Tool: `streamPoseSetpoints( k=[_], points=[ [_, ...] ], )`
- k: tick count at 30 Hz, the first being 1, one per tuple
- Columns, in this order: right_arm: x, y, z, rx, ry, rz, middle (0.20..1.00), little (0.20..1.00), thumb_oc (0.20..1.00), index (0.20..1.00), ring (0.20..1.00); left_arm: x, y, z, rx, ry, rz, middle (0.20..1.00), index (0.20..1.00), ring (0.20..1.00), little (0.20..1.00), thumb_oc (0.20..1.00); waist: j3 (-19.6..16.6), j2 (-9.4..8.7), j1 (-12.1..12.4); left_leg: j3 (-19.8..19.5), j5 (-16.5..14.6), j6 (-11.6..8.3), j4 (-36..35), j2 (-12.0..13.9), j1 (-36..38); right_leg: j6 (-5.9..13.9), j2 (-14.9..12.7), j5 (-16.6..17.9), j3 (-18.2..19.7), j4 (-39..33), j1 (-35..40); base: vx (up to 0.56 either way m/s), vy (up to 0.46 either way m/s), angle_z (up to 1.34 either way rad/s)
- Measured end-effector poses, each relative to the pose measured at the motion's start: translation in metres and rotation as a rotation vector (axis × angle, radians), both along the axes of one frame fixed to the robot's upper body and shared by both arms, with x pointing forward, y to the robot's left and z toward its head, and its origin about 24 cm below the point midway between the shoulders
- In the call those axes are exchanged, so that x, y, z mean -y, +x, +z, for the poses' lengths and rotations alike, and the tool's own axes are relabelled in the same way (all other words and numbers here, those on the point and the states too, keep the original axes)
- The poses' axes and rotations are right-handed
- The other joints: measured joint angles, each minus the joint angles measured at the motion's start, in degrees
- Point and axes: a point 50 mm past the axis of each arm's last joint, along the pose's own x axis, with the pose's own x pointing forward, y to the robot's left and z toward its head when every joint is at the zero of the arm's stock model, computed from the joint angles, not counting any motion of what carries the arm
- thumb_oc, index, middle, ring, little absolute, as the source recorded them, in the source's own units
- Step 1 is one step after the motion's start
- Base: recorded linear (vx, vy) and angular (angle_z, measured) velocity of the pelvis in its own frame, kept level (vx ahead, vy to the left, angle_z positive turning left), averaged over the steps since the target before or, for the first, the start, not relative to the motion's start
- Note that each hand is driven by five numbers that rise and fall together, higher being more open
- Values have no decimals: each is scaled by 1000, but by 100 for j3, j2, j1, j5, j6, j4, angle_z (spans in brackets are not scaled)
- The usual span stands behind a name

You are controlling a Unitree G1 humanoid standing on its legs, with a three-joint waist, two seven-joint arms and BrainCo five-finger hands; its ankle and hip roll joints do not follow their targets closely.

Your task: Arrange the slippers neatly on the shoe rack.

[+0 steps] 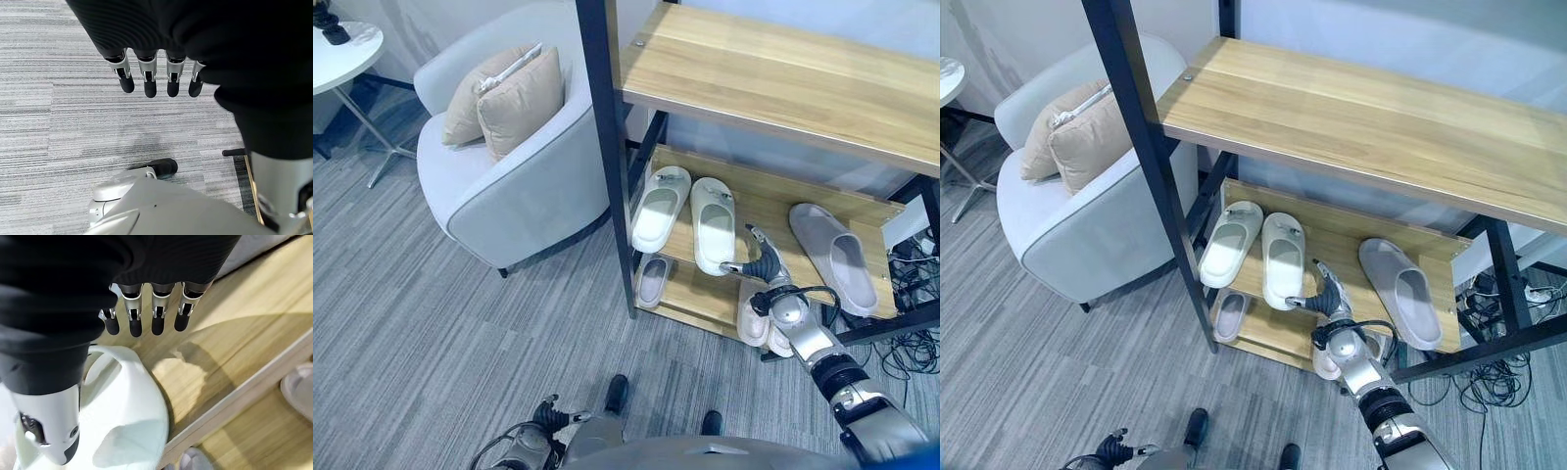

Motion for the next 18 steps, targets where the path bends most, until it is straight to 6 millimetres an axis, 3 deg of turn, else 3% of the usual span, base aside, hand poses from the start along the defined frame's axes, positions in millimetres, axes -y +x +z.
streamPoseSetpoints(
  k=[3, 14, 18],
  points=[
    [-16, -6, -7, -12, 142, -6, 1000, 1000, 1000, 1000, 1000, 0, 2, 0, -1, 1, -1, 1000, 1000, 1000, 1000, 1000, 0, -1, -18, 20, -7, 10, 1, -2, 41, -3, -3, -2, 19, 0, 28, 11, 10, -3],
    [-18, -10, -10, -34, 189, 3, 1000, 1000, 1000, 1000, 1000, 0, 0, 0, -6, 13, 6, 1000, 1000, 1000, 1000, 1000, -9, -1, -19, 88, -47, 10, 0, 5, 155, -6, -10, -12, 82, 0, 109, 3, 3, -3],
    [-27, -11, -9, -35, 194, 55, 1000, 1000, 1000, 1000, 1000, 0, -1, -1, -14, 14, 9, 1000, 1000, 1000, 1000, 1000, -31, 11, -19, 117, -55, 11, -1, 9, 181, -6, -10, -11, 118, 1, 117, 4, 2, -3]
  ],
)
